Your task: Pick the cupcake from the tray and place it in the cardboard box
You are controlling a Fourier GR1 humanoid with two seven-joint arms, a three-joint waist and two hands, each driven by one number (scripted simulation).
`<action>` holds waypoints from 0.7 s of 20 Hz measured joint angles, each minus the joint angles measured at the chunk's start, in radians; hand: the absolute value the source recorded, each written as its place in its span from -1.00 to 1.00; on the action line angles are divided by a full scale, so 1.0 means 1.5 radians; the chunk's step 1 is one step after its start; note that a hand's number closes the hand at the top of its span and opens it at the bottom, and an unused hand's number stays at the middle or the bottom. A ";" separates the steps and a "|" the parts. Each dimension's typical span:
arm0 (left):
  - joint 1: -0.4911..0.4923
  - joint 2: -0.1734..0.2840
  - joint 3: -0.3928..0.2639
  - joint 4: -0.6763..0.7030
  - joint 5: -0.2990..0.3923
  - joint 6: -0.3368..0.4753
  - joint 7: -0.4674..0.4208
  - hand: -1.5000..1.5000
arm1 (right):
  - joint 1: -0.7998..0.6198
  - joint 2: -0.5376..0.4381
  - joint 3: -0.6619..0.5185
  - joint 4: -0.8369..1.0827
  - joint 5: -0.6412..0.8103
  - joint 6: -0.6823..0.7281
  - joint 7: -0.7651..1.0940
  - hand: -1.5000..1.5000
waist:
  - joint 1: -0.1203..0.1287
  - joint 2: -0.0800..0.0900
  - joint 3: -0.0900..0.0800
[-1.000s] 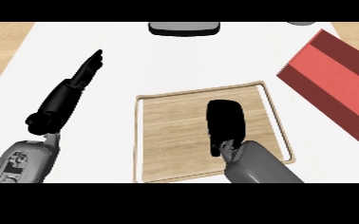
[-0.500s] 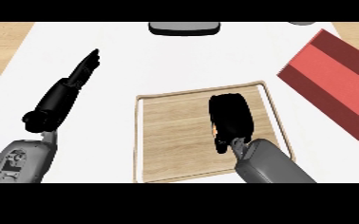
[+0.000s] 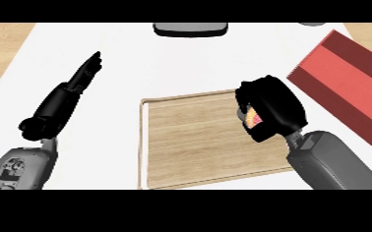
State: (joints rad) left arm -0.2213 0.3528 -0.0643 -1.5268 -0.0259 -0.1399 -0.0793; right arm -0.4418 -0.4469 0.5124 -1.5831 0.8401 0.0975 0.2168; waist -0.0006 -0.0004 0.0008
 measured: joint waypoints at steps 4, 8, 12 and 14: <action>0.018 -0.006 0.000 -0.009 -0.011 0.000 -0.006 0.00 | 0.005 -0.024 -0.054 -0.077 -0.011 0.011 -0.008 1.00 | -0.002 -0.001 0.000; 0.012 -0.011 0.001 -0.012 -0.013 0.001 0.006 0.00 | -0.011 -0.024 -0.146 -0.118 -0.042 0.013 0.048 1.00 | -0.006 -0.003 -0.001; 0.010 -0.011 0.004 -0.010 -0.014 -0.002 0.004 0.00 | -0.023 -0.019 -0.247 -0.121 -0.073 -0.003 0.105 1.00 | -0.006 -0.002 -0.001; 0.008 -0.009 0.007 -0.010 -0.015 -0.006 0.004 0.00 | -0.034 -0.030 -0.295 -0.099 -0.085 -0.007 0.113 1.00 | -0.004 -0.001 -0.001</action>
State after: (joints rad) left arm -0.2089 0.3392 -0.0540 -1.5417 -0.0490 -0.1485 -0.0730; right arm -0.4927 -0.4924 0.0692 -1.7318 0.7122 0.0875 0.3869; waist -0.0060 -0.0017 0.0000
